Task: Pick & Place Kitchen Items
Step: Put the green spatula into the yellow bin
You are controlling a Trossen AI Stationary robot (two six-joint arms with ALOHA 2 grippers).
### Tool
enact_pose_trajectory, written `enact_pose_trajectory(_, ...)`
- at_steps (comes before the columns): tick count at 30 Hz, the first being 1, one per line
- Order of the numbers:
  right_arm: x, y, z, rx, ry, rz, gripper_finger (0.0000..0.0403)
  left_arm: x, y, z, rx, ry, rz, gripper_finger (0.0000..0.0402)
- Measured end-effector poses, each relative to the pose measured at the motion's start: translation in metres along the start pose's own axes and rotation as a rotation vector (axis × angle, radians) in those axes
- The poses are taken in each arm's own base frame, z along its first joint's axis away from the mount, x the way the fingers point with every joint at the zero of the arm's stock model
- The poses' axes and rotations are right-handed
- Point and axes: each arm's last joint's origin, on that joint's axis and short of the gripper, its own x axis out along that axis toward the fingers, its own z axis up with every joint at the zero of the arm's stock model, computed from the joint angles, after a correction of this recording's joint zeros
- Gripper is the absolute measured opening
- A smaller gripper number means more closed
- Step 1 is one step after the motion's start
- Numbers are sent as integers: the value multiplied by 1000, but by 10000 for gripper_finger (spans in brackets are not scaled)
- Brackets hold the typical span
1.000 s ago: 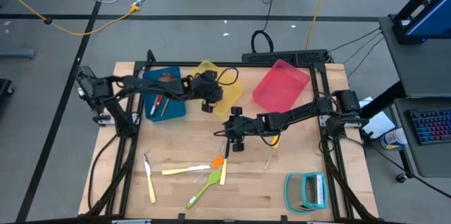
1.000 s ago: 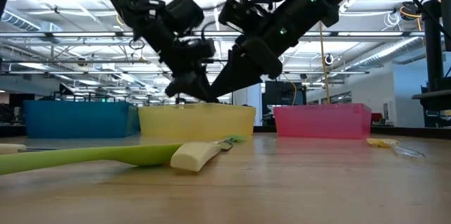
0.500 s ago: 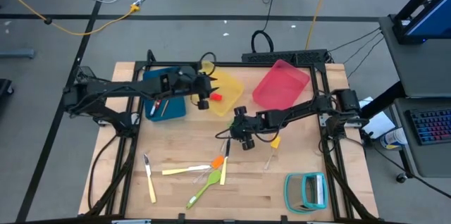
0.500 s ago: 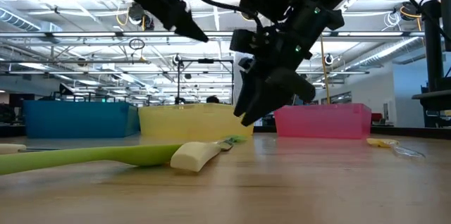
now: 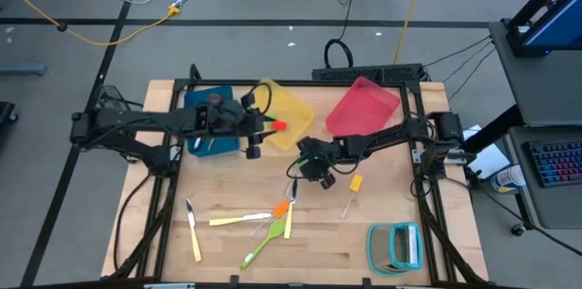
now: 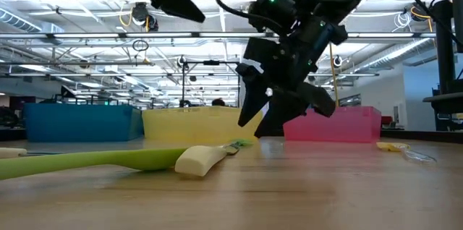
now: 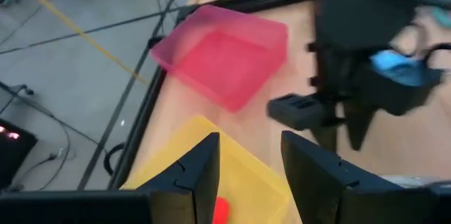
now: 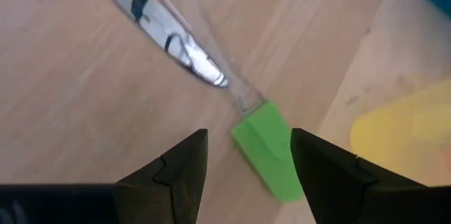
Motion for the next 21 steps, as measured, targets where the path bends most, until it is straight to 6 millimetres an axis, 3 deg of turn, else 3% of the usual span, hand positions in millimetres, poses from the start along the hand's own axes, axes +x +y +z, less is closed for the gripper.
enact_pose_trajectory(6,3,-9,-13,92,-158,11,196,-2,-15,4,-1,-11,-47,157)
enact_pose_trajectory(11,15,-13,-32,145,-136,17,196,-5,-23,6,25,-22,-75,157)
enact_pose_trajectory(17,33,-17,-37,148,-157,9,196,-5,-27,7,34,-25,-84,157)
enact_pose_trajectory(21,34,-18,-41,211,-145,21,196,-5,-27,6,34,-22,-85,157)
